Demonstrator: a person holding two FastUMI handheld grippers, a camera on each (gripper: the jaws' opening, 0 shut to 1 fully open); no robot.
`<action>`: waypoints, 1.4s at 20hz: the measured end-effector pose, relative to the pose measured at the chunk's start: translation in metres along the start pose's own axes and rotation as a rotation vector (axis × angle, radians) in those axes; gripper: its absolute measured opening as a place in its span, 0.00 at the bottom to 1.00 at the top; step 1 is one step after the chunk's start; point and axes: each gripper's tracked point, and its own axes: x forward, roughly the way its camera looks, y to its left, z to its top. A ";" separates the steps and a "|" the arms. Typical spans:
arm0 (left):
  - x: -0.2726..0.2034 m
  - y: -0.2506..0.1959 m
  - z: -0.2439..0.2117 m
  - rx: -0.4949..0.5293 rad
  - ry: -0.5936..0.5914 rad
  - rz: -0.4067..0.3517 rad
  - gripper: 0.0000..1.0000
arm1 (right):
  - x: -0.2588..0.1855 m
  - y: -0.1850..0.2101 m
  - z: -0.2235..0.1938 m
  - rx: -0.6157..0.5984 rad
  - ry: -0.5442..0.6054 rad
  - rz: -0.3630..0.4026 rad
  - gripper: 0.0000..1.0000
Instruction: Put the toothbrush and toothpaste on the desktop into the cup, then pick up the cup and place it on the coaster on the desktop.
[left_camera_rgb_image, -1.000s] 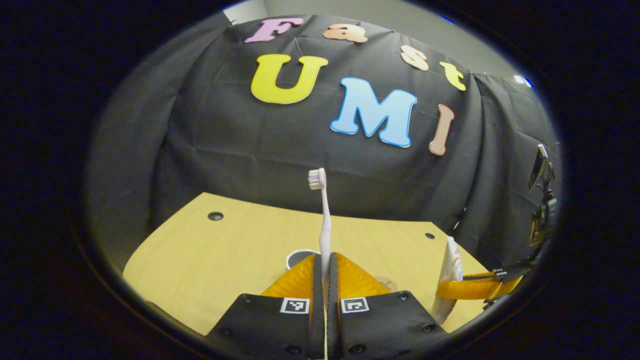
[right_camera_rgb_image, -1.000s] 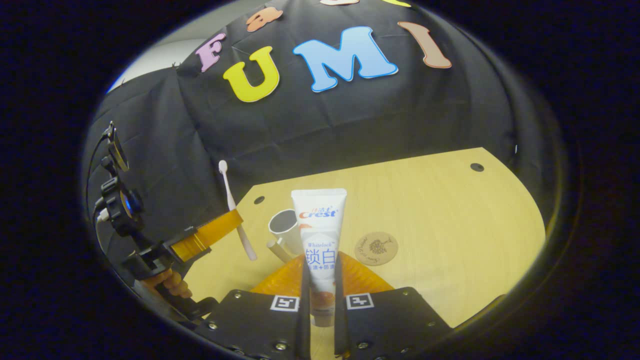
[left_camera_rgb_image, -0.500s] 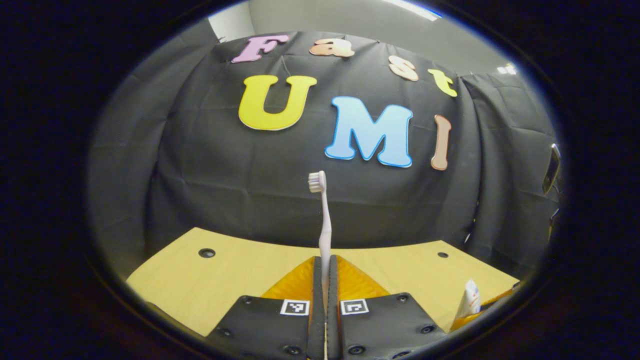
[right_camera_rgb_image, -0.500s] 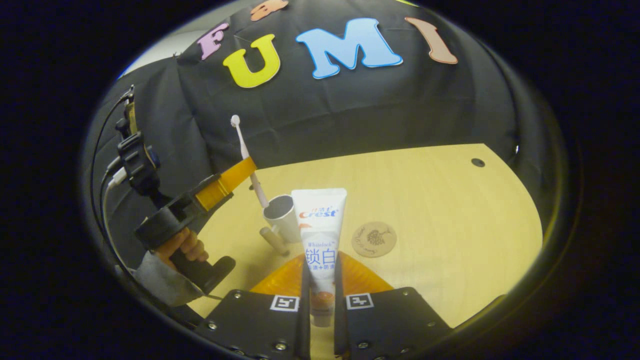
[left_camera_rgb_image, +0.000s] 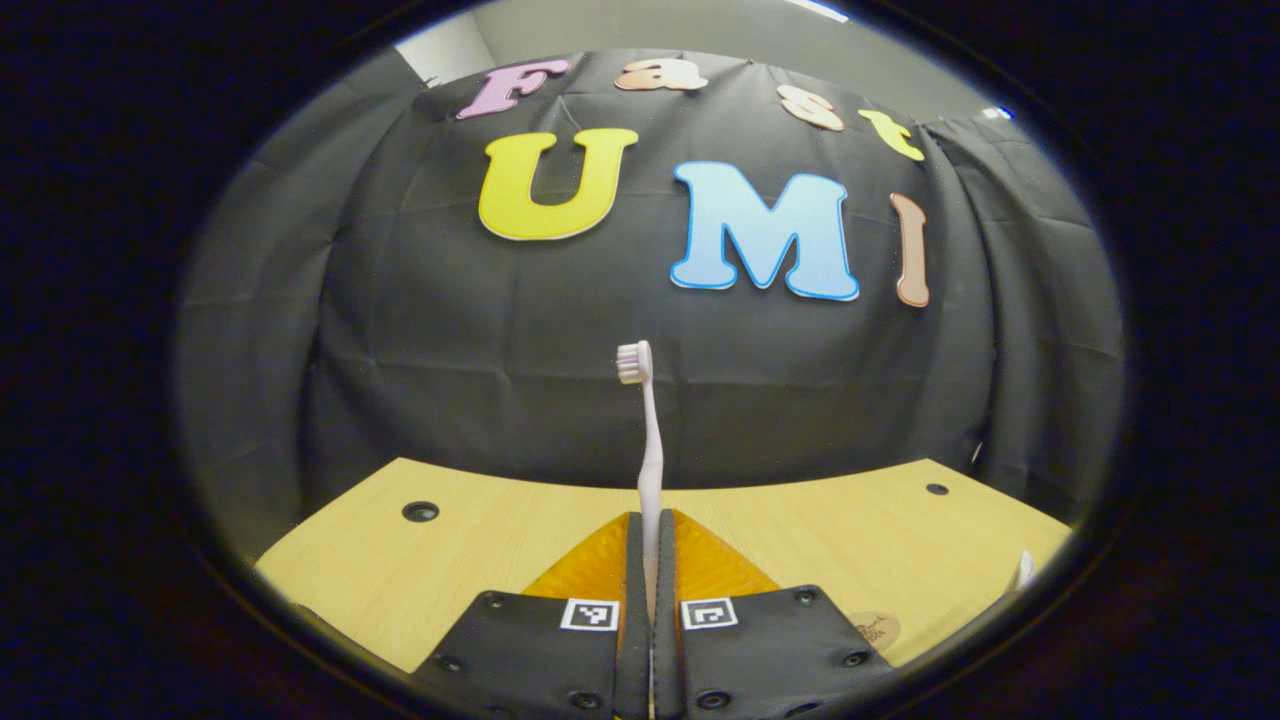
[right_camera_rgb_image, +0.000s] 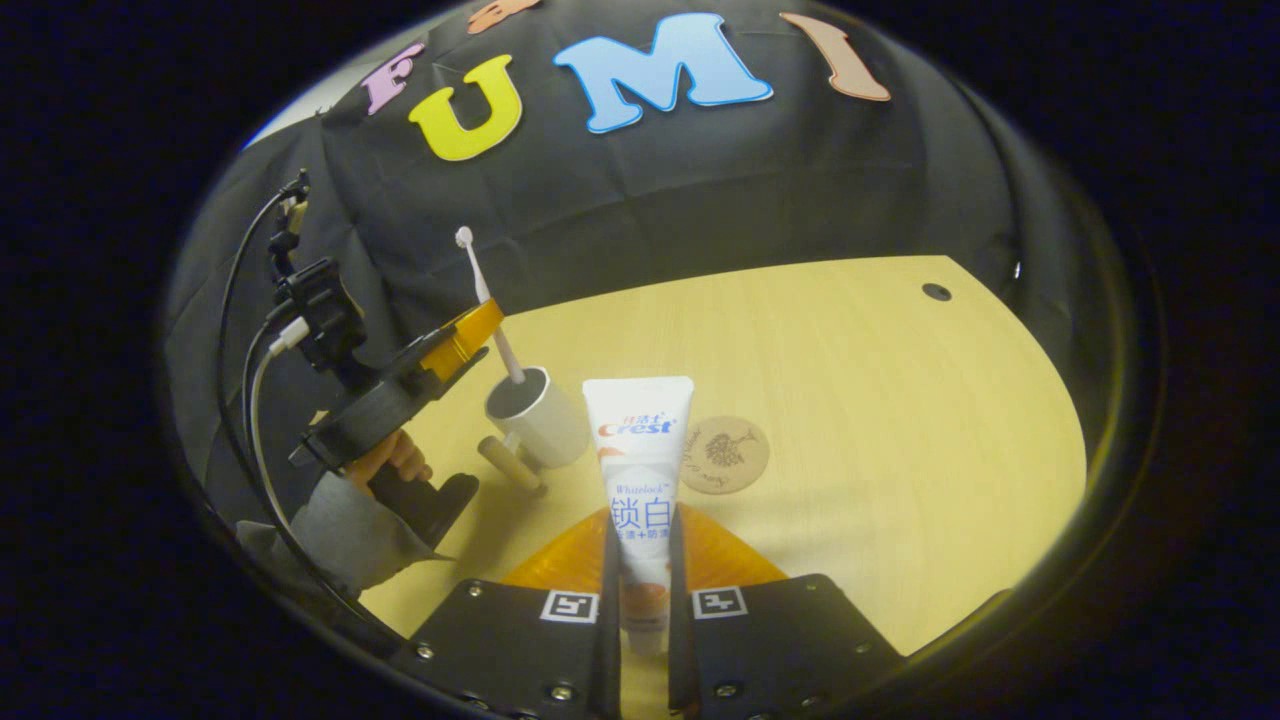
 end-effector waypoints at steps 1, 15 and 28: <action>0.003 0.003 -0.004 0.000 0.006 0.008 0.08 | 0.001 0.001 -0.001 0.004 0.005 0.002 0.19; 0.000 0.001 -0.023 -0.010 0.078 0.000 0.27 | 0.002 0.006 -0.008 -0.021 0.029 0.030 0.19; -0.043 0.010 -0.014 -0.066 0.087 0.039 0.79 | 0.002 0.023 0.008 -0.037 -0.011 0.087 0.19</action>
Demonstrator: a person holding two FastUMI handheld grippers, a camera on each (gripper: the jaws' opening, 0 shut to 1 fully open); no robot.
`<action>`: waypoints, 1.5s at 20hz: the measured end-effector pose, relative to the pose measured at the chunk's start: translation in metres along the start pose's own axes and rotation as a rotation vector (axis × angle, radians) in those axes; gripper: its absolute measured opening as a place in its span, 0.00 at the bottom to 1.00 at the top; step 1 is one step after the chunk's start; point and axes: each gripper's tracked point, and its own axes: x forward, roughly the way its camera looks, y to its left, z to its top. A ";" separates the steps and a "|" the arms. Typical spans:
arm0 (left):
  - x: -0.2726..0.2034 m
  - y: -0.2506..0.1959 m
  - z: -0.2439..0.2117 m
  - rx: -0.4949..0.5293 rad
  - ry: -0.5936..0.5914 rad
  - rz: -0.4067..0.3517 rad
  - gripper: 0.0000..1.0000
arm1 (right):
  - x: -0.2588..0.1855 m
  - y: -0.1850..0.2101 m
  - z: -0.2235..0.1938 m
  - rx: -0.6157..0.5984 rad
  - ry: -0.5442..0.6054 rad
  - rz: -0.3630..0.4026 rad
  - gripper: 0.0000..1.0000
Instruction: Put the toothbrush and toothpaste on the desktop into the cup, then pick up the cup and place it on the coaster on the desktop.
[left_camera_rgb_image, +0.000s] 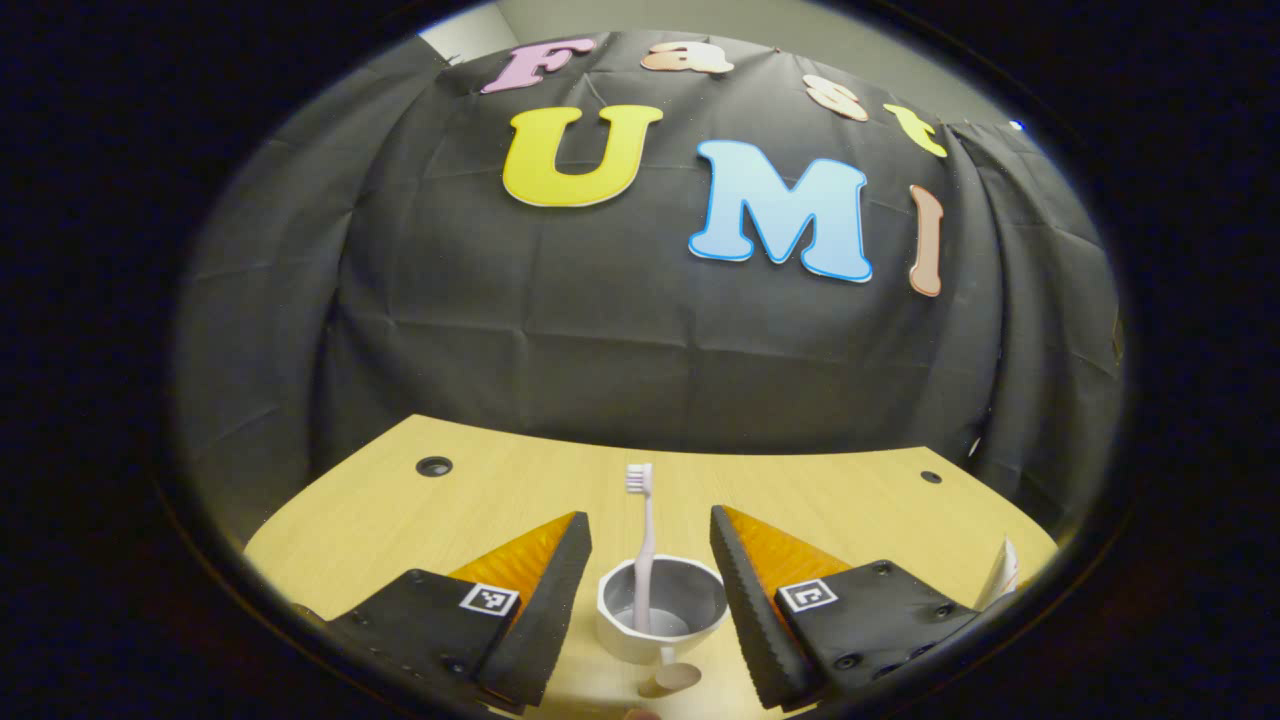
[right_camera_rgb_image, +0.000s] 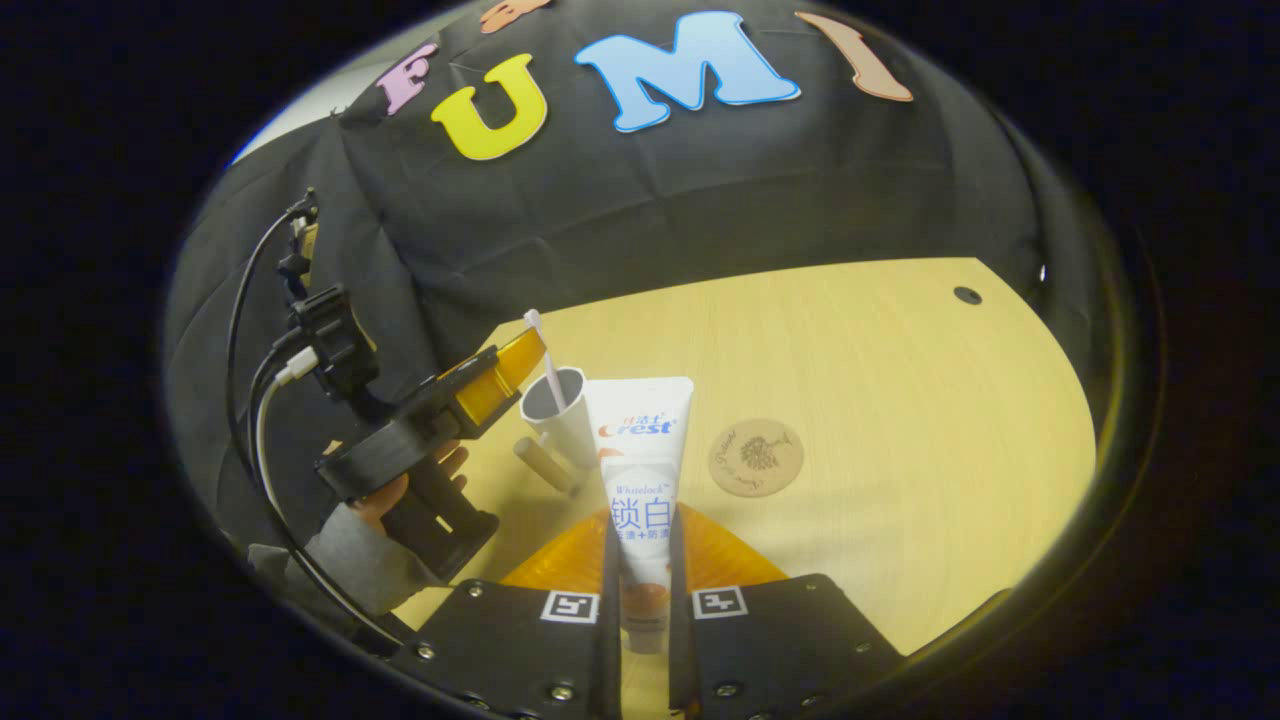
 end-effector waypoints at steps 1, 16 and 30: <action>-0.005 0.002 0.001 -0.005 0.002 0.008 0.84 | 0.002 0.002 0.006 -0.020 -0.010 0.006 0.19; -0.066 0.034 -0.025 -0.035 0.116 0.074 0.89 | 0.068 0.057 0.103 -0.174 -0.181 0.150 0.19; -0.089 0.039 -0.055 -0.124 0.207 0.066 0.89 | 0.132 0.107 0.149 -0.205 -0.326 0.214 0.22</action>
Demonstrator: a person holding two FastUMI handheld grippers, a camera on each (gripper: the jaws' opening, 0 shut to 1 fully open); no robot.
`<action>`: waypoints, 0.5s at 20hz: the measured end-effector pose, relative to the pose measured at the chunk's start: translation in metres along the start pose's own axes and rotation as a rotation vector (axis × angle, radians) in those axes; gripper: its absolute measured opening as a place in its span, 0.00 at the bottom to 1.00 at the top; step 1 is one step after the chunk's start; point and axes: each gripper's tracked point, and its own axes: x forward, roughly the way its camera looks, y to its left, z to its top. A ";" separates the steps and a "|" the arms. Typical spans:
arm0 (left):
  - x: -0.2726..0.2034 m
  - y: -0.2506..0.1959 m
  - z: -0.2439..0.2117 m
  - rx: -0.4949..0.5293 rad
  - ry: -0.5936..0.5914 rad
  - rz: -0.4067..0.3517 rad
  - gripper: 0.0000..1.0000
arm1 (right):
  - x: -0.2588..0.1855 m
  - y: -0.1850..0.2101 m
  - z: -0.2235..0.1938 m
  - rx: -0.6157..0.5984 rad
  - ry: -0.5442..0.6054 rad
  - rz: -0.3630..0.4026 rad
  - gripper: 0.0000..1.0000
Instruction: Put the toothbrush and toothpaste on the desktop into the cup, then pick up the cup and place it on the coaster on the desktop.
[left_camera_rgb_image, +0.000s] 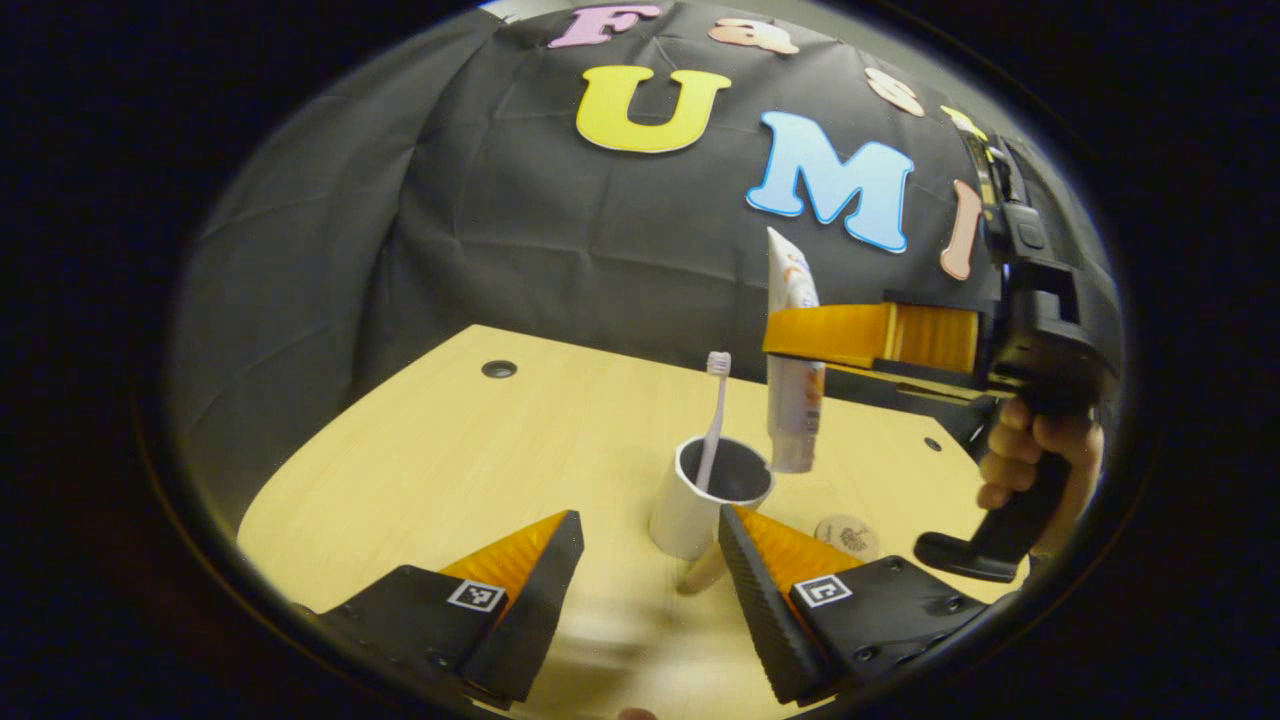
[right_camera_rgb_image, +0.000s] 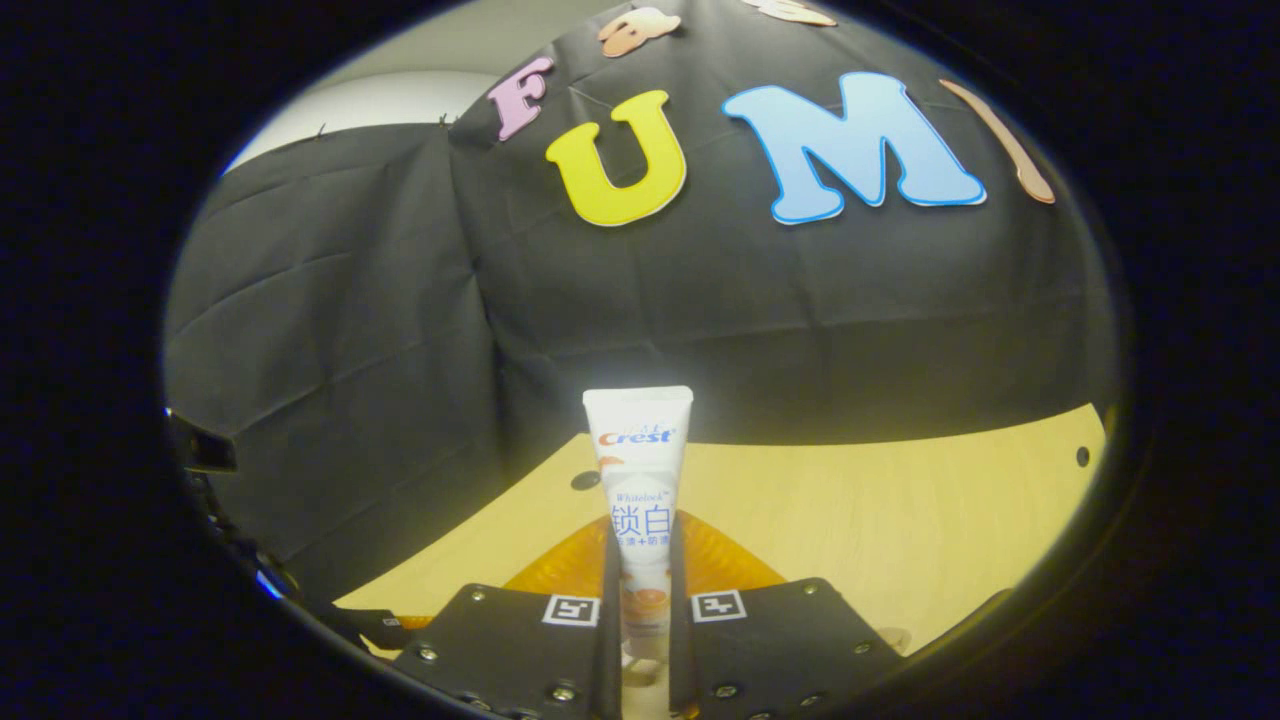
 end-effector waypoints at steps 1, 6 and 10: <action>-0.002 0.000 -0.002 -0.004 0.003 -0.005 0.89 | 0.007 0.000 -0.001 -0.008 -0.005 -0.008 0.19; -0.005 0.010 -0.006 -0.011 0.018 -0.026 0.89 | 0.027 0.001 -0.016 -0.066 0.003 -0.050 0.19; -0.006 0.018 -0.009 -0.035 0.024 -0.032 0.89 | 0.034 0.004 -0.027 -0.141 0.015 -0.077 0.20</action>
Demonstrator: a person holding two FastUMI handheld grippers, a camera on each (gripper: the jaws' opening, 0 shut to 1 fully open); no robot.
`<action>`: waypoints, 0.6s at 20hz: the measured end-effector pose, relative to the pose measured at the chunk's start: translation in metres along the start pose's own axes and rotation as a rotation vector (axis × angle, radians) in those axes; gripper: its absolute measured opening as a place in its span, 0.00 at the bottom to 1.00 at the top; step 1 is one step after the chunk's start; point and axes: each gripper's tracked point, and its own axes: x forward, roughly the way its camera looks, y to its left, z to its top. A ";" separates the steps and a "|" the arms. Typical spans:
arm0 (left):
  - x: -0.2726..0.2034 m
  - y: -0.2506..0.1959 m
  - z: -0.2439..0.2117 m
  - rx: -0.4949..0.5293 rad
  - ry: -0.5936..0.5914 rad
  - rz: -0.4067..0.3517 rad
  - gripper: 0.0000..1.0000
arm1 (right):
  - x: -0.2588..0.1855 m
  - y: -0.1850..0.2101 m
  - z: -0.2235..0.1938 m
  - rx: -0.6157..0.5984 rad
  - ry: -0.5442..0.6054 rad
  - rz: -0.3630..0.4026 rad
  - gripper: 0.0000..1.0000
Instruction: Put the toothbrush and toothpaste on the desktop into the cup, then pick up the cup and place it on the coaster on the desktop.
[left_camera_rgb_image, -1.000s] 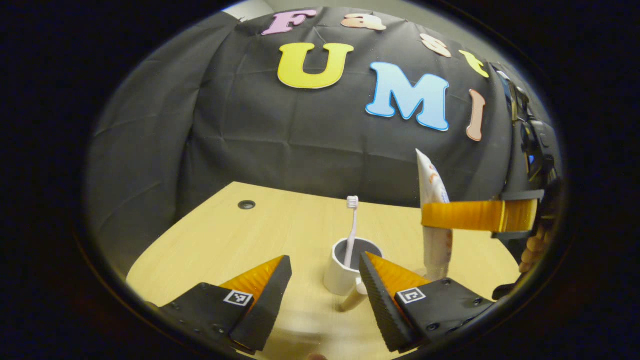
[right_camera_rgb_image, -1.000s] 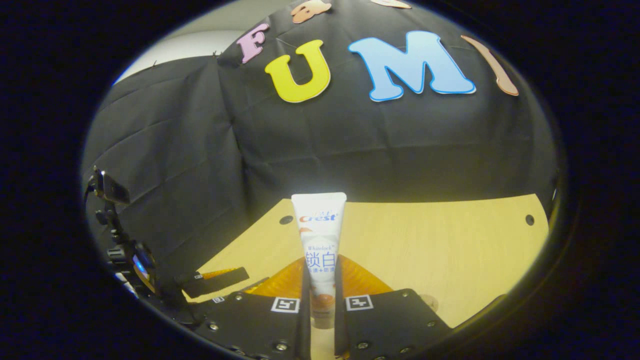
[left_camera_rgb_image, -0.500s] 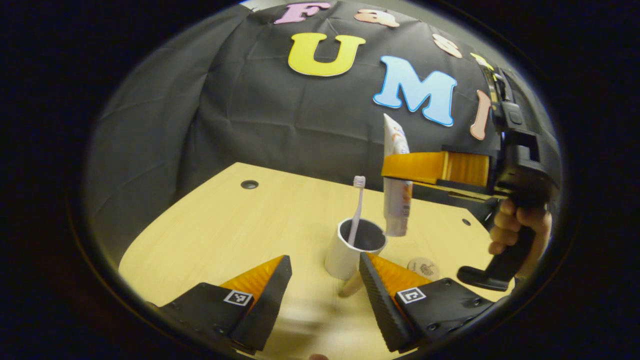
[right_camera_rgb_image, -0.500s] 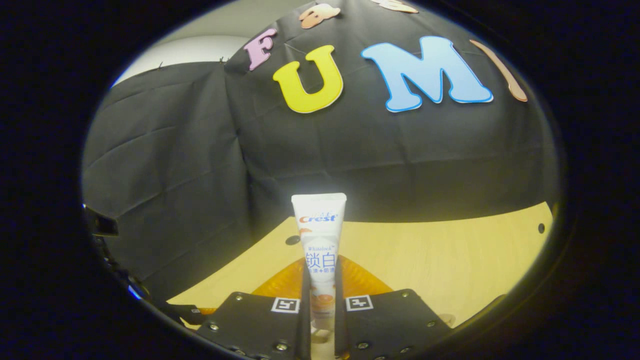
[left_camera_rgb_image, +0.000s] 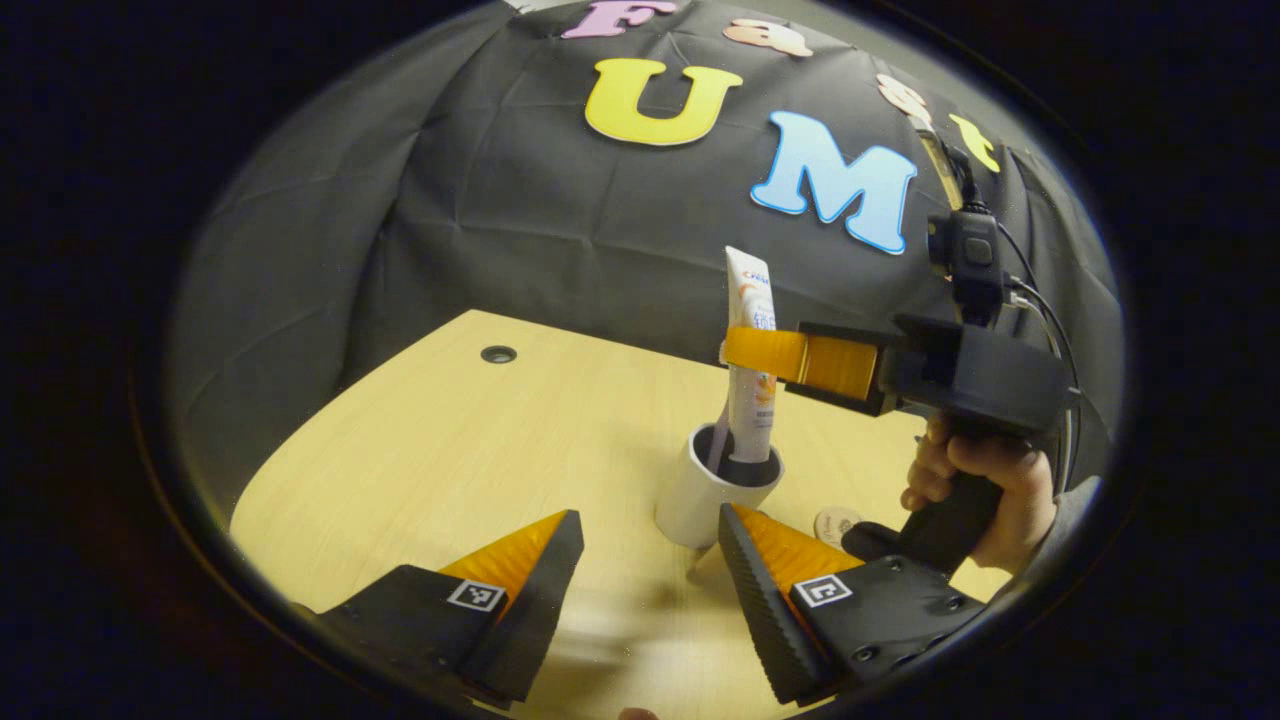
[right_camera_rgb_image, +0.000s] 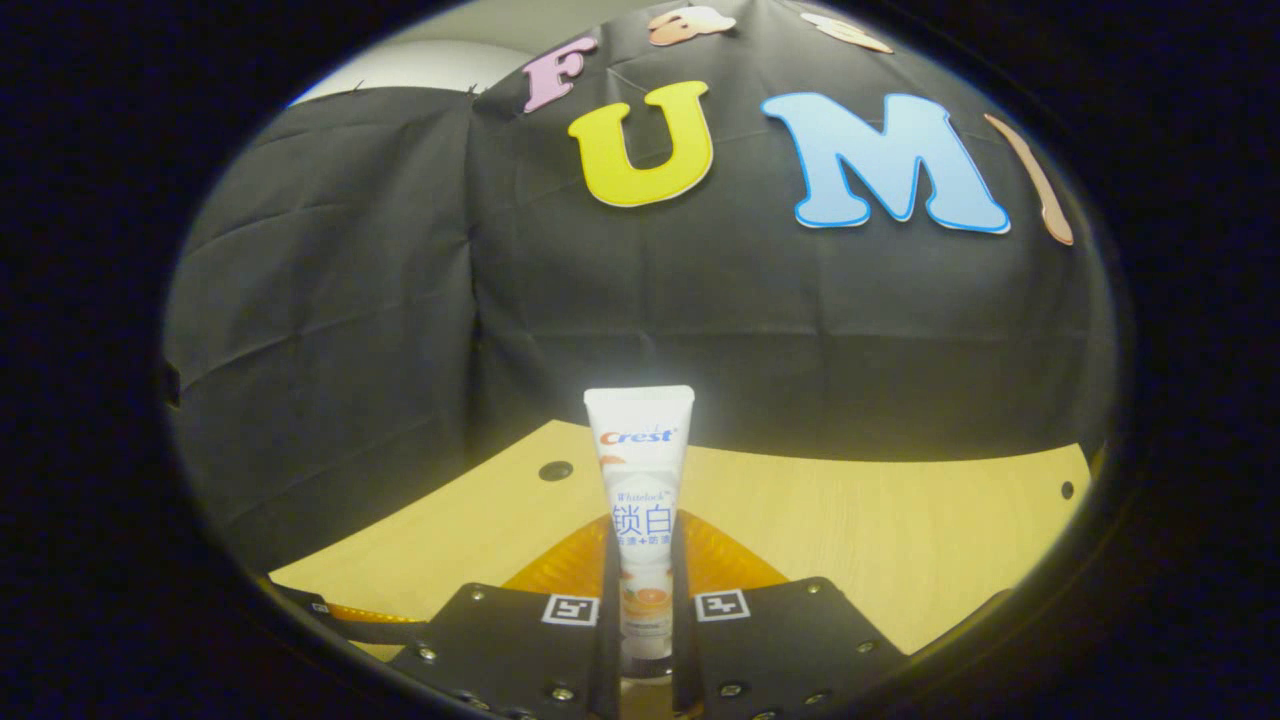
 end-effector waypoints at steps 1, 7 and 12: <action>-0.001 0.002 0.000 -0.002 0.002 -0.001 0.89 | 0.003 0.002 -0.002 0.001 0.006 0.001 0.21; -0.003 0.008 0.001 0.008 0.003 0.002 0.89 | 0.000 0.002 -0.011 0.058 0.060 -0.001 0.26; -0.003 0.006 0.001 0.005 0.004 -0.002 0.89 | -0.007 -0.004 -0.014 0.061 0.077 -0.009 0.36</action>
